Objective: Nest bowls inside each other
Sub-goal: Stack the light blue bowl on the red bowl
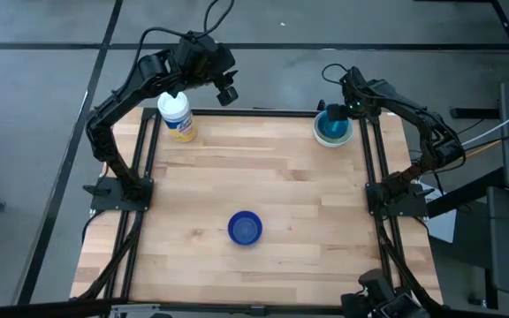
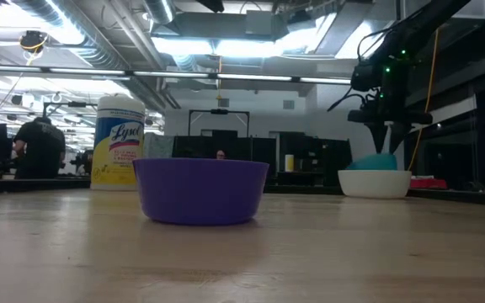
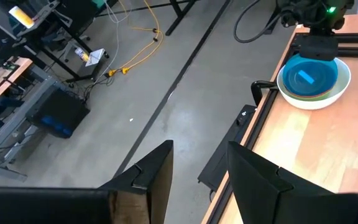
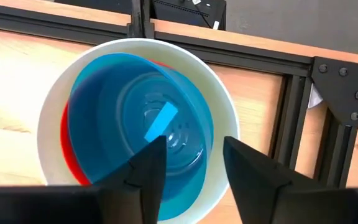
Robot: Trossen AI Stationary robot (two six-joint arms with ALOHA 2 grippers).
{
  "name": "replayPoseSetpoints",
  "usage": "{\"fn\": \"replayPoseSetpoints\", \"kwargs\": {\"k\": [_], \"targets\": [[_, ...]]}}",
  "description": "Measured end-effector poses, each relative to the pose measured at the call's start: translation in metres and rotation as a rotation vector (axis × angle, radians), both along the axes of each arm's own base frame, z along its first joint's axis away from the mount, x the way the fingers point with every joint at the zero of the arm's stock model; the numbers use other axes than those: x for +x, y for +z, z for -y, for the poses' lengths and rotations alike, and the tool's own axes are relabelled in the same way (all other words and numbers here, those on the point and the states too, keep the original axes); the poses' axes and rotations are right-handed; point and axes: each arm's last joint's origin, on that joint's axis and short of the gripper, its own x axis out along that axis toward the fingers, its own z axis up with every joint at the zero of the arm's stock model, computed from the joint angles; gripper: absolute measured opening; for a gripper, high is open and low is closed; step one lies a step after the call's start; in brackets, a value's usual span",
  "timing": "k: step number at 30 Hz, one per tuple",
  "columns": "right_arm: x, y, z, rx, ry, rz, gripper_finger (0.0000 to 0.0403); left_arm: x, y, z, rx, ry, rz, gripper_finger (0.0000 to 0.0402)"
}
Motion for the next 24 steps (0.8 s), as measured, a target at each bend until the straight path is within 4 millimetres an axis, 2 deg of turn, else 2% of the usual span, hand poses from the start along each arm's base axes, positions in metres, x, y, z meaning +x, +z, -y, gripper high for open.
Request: {"fn": "replayPoseSetpoints", "kwargs": {"k": [3, 6, 9, 14, 17, 20, 24], "targets": [[0.0, 0.0, 0.0, 0.0, -0.019, 0.005, 0.0173, 0.0, 0.0, 0.0, 0.0, 0.0, 0.0, 0.0145], [-0.001, 0.0, 0.0, -0.009, -0.046, -0.007, 0.0164, 0.0, 0.0, 0.0, -0.003, -0.006, 0.002, 0.0145], [0.0, 0.0, 0.0, -0.007, -0.054, 0.003, 0.0128, 0.0, 0.0, 0.0, -0.006, -0.005, 0.004, 0.0145], [0.005, 0.002, 0.004, -0.007, -0.017, 0.12, 0.0049, 0.0, 0.0, 0.0, -0.009, -0.012, 0.006, 0.0145], [0.009, 0.003, 0.006, -0.011, -0.001, 0.211, 0.0022, 0.001, 0.0, 0.001, -0.016, -0.018, 0.012, 0.0145], [0.013, 0.005, 0.008, -0.02, 0.01, 0.264, 0.0022, 0.001, 0.0, 0.001, -0.016, -0.018, 0.011, 0.0145], [0.014, 0.004, 0.006, -0.017, 0.01, 0.25, 0.0049, 0.0, 0.0, -0.001, -0.023, -0.026, 0.015, 0.0145]]}}
